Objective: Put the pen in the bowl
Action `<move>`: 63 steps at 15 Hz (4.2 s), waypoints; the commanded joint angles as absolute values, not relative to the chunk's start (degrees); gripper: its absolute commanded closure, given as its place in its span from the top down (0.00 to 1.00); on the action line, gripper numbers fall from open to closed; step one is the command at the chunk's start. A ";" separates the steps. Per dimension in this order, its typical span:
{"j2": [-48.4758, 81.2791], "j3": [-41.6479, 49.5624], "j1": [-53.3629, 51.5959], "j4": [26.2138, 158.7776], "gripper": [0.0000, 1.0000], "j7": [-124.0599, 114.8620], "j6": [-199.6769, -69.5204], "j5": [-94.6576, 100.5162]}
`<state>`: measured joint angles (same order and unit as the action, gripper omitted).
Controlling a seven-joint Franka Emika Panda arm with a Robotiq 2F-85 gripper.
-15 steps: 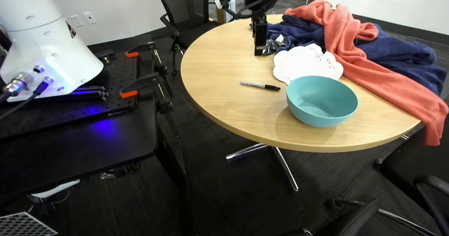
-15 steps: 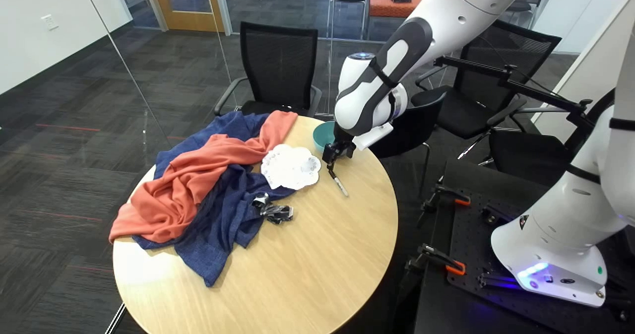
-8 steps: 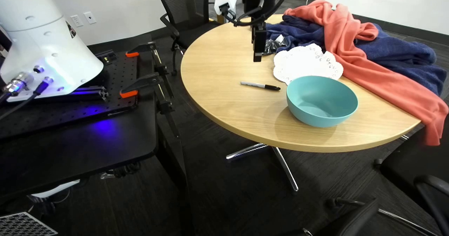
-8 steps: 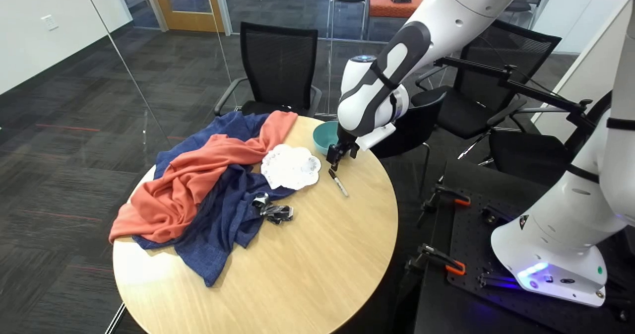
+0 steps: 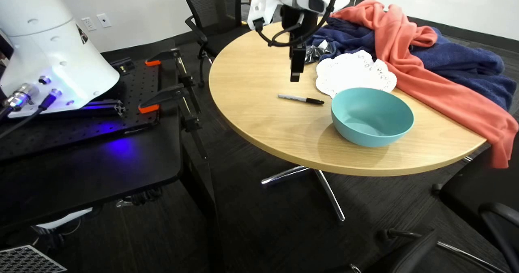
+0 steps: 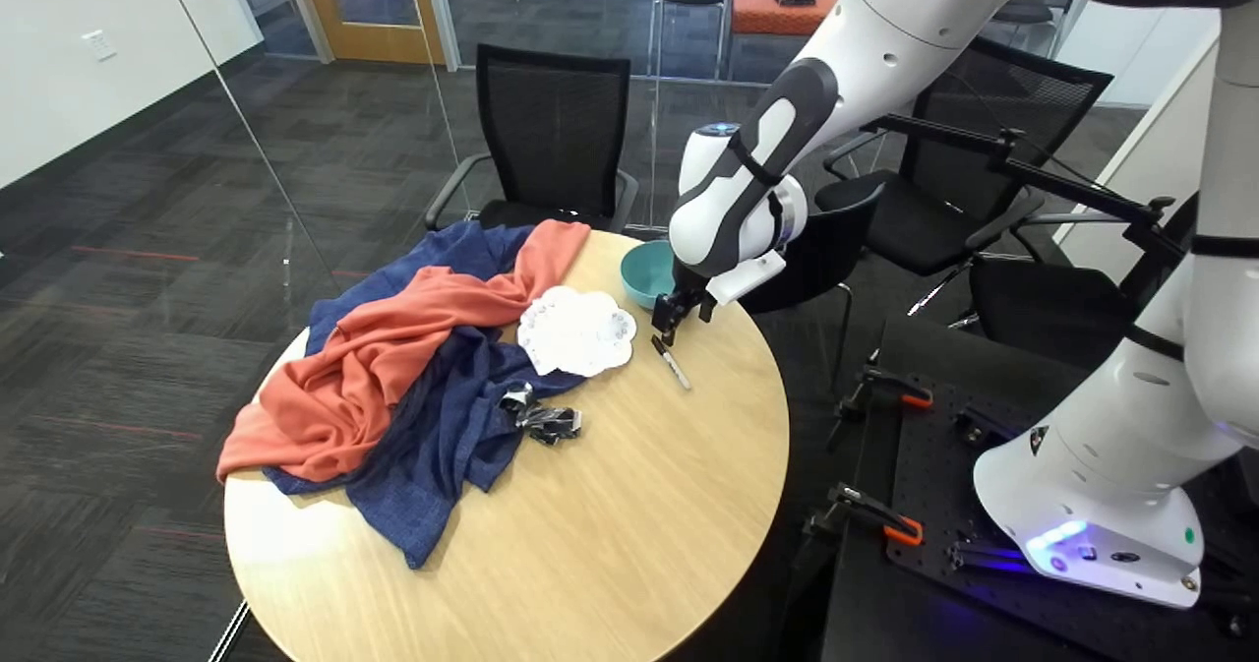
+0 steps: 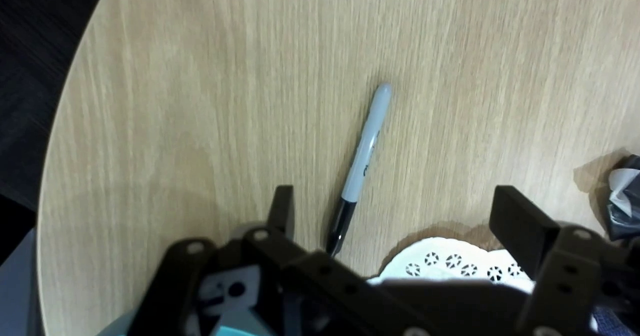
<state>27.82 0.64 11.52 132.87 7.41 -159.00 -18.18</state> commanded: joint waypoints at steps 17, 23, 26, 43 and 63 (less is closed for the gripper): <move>39.74 6.49 3.50 125.83 1.00 -12.13 -166.05 -14.74; 42.30 7.76 2.29 123.88 1.00 -13.84 -165.79 -14.61; 43.20 8.60 1.46 123.30 0.75 -14.60 -165.92 -14.42; 39.01 10.07 -0.53 126.70 0.03 -14.96 -166.34 -14.29; 24.72 8.96 10.24 126.81 0.03 -12.36 -165.00 -15.63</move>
<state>22.35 9.07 8.68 130.68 -12.46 -165.70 -15.77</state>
